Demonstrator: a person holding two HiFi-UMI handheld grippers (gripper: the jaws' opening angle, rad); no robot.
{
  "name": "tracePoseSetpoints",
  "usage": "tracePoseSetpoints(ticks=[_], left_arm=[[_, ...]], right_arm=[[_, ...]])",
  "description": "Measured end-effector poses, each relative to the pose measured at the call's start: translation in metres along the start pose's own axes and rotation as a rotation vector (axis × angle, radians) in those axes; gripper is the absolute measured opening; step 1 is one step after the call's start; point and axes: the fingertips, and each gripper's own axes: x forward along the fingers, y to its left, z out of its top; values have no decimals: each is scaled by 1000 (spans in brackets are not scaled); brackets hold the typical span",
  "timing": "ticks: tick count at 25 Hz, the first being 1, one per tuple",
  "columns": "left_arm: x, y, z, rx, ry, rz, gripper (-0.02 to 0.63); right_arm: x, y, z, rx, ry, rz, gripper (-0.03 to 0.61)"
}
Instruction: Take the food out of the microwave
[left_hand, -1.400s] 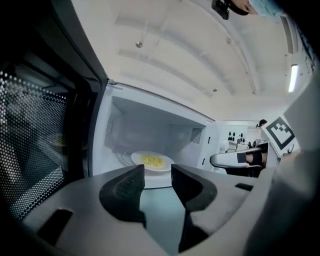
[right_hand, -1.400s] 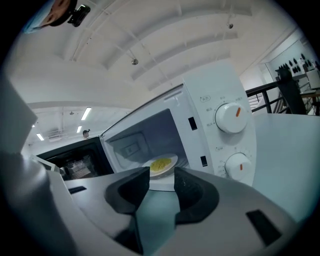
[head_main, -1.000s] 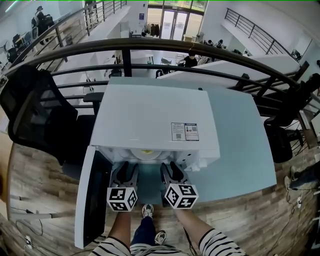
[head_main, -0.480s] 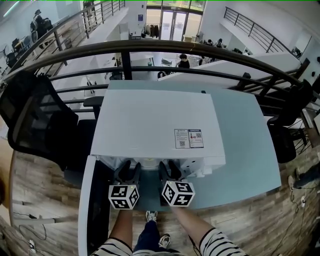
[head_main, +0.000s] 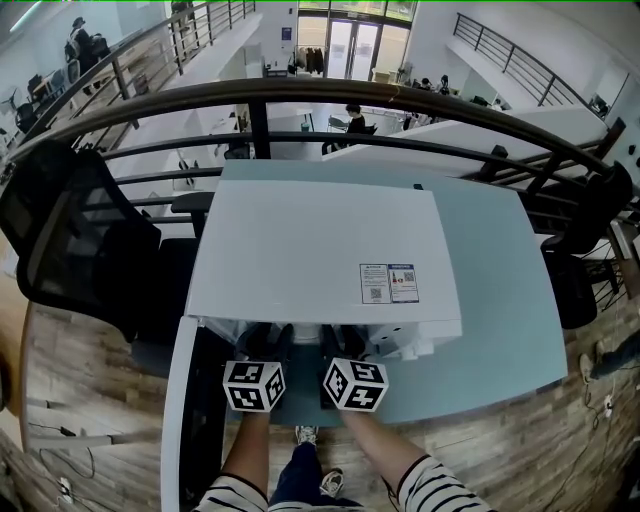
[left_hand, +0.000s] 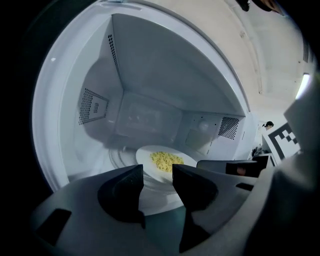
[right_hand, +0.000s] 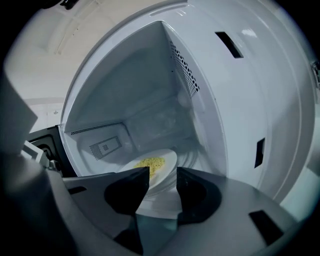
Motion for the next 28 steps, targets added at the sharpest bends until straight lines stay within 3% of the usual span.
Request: tracePoseSetpoints(ticks=[5, 17, 28], left_arm=[[2, 0, -2, -3, 20, 1, 172], [4, -7, -3, -15, 38, -42, 172], [-27, -26, -17, -27, 54, -43, 172]], right_arm=[[1, 3, 3, -36, -8, 8, 166], [1, 6, 2, 19, 9, 57, 166], [-31, 8, -5, 58, 13, 73, 165]])
